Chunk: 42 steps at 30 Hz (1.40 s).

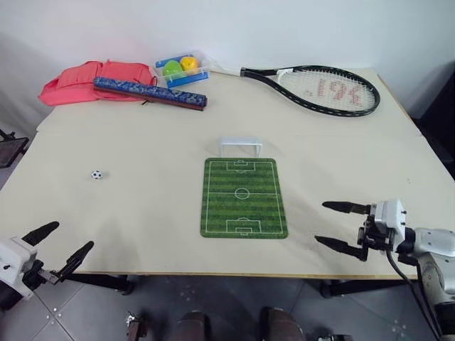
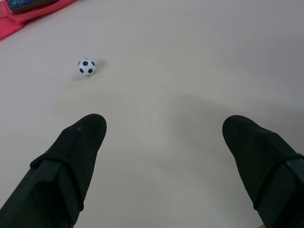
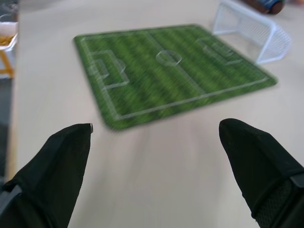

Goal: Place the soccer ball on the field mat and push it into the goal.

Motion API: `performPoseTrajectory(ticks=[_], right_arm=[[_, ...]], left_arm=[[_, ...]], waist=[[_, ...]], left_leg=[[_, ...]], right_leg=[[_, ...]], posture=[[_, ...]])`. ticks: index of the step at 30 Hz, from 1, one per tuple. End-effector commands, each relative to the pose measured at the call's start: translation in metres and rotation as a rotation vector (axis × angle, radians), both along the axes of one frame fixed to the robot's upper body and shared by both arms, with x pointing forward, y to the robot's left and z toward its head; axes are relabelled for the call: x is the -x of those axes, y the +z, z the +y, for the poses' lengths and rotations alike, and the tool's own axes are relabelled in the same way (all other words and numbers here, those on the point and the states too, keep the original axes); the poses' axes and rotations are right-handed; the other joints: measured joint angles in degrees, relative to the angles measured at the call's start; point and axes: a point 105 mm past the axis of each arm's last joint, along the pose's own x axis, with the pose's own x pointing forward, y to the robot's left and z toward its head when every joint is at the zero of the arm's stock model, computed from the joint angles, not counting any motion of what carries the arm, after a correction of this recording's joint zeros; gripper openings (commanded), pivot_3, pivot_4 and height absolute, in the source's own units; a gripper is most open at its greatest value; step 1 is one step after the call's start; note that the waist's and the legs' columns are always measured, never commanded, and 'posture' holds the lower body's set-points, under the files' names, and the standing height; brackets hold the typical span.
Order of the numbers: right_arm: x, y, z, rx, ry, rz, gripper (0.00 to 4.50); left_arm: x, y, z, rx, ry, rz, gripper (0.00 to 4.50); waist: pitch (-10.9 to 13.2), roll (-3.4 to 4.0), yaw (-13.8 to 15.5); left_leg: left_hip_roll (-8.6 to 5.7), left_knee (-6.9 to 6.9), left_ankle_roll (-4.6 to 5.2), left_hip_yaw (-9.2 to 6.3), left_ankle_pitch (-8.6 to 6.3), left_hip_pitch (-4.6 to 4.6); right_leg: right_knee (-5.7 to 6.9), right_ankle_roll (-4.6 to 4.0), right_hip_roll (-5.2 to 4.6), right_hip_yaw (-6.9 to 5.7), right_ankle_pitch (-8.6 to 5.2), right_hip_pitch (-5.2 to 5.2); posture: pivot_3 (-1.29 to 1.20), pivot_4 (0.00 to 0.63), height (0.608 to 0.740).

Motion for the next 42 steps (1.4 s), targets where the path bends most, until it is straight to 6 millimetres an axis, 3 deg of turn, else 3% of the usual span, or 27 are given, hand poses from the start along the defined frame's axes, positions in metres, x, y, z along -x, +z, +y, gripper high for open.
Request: performPoseTrajectory(ticks=[1,6,10,15,21,30,36,39,42], right_arm=[[0.001,0.009,0.001,0.0,0.035,-0.036,4.5],[-0.004,0.029,0.027,-0.196,0.052,-0.041,4.5],[-0.003,0.058,0.042,-0.397,0.067,-0.194,4.5],[-0.002,0.065,0.05,-0.442,0.073,-0.256,4.5],[-0.006,0.058,0.052,-0.416,0.057,-0.268,4.5],[-0.003,0.04,0.054,-0.406,0.084,-0.203,4.5],[-0.001,0.032,0.05,-0.414,0.073,-0.19,4.5],[0.001,0.028,0.046,-0.418,0.061,-0.19,4.5],[0.001,0.028,0.046,-0.424,0.045,-0.197,4.5]], left_arm=[[0.005,0.006,0.006,0.019,0.051,-0.037,4.47],[0.007,0.015,0.02,0.247,0.194,-0.167,4.47],[0.016,0.01,0.042,0.394,0.384,-0.257,4.47],[0.014,-0.01,0.032,0.474,0.407,-0.239,4.47],[-0.038,0.015,0.017,0.52,0.33,-0.286,4.47],[-0.143,0.03,0.018,0.465,0.336,-0.222,4.47],[-0.178,0.032,0.017,0.463,0.345,-0.169,4.47],[-0.186,0.022,0.011,0.44,0.339,-0.106,4.47],[-0.188,0.016,0.008,0.431,0.337,-0.091,3.88]], waist=[[0.0,0.0,-0.1],[0.0,-0.01,0.0],[0.0,-0.03,0.0],[0.0,-0.12,0.7],[-0.1,-0.17,1.7],[-0.1,-0.26,0.8],[-0.1,-0.3,0.2],[-0.1,-0.31,0.0],[-0.1,-0.31,-0.2]], left_leg=[[0.01,0.0,0.0,0.04,0.0,0.02],[0.07,0.02,-0.02,0.05,-0.01,0.05],[0.09,0.06,-0.05,0.04,-0.02,0.06],[0.0,0.14,0.03,0.05,-0.08,0.02],[0.0,0.24,0.02,0.05,-0.07,0.03],[-0.04,0.19,0.01,0.21,-0.04,0.12],[-0.03,0.16,0.01,0.25,-0.04,0.12],[-0.04,0.17,0.01,0.25,-0.04,0.11],[-0.04,0.15,0.01,0.25,-0.04,0.13]], right_leg=[[0.01,0.0,0.0,0.02,0.0,0.0],[0.04,0.0,0.01,0.05,0.0,0.0],[0.07,0.01,0.02,0.08,0.0,0.0],[0.05,0.06,0.01,0.16,0.04,0.0],[0.16,0.06,0.04,0.18,0.04,0.01],[0.25,0.07,0.09,0.33,0.04,-0.05],[0.22,0.08,0.1,0.33,0.05,-0.08],[0.23,0.09,0.09,0.33,0.05,-0.07],[0.23,0.1,0.09,0.34,0.05,-0.07]], posture=[[0.0,0.15,0.74],[0.0,0.15,0.74],[0.0,0.15,0.74],[0.0,0.15,0.74],[0.0,0.15,0.74],[0.0,0.15,0.74],[0.0,0.15,0.74],[0.0,0.15,0.74],[0.0,0.15,0.74]])
